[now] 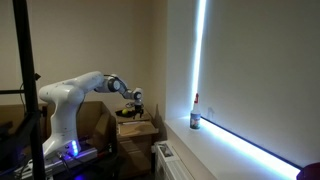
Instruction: Put the green ball on the black dish and then close the sliding drawer
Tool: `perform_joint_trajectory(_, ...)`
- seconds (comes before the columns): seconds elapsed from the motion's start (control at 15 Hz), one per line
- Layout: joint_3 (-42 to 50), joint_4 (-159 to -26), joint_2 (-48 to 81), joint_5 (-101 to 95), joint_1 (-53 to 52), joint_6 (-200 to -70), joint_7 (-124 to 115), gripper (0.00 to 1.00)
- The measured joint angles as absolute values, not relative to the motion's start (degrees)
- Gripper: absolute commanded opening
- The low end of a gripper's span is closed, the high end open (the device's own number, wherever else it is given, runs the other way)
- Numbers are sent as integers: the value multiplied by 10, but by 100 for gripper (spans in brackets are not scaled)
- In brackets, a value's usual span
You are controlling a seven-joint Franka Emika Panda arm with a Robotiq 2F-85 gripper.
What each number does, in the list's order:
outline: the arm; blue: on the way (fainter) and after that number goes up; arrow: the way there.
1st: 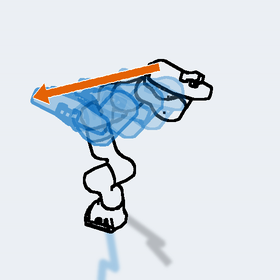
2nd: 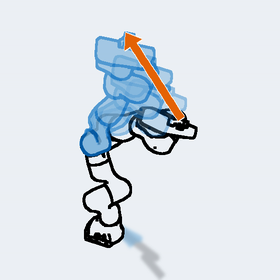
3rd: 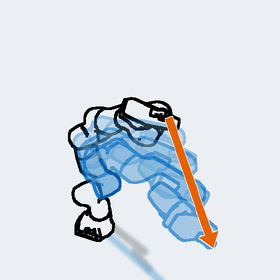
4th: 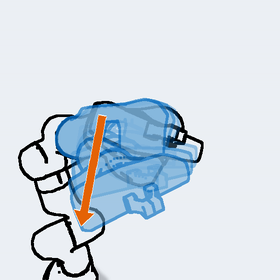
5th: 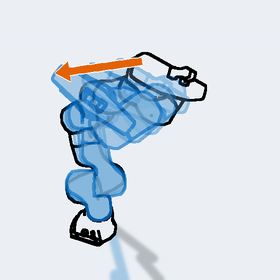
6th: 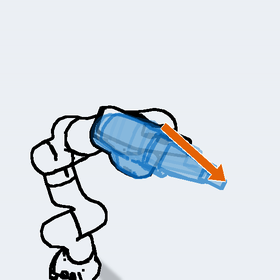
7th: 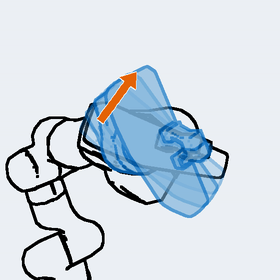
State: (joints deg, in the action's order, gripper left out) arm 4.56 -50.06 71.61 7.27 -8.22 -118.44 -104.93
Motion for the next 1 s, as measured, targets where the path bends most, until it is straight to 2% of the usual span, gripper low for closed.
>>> perform_joint_trajectory(0.33,65,-610,638,43,-125,-1377,-1055,100)
perform_joint_trajectory(0.6,110,-654,622,-21,-175,-1345,-1122,100)
perform_joint_trajectory(0.8,116,-658,637,-57,-198,-1300,-1143,100)
perform_joint_trajectory(1.0,116,-667,638,-69,-208,-1314,-1154,100)
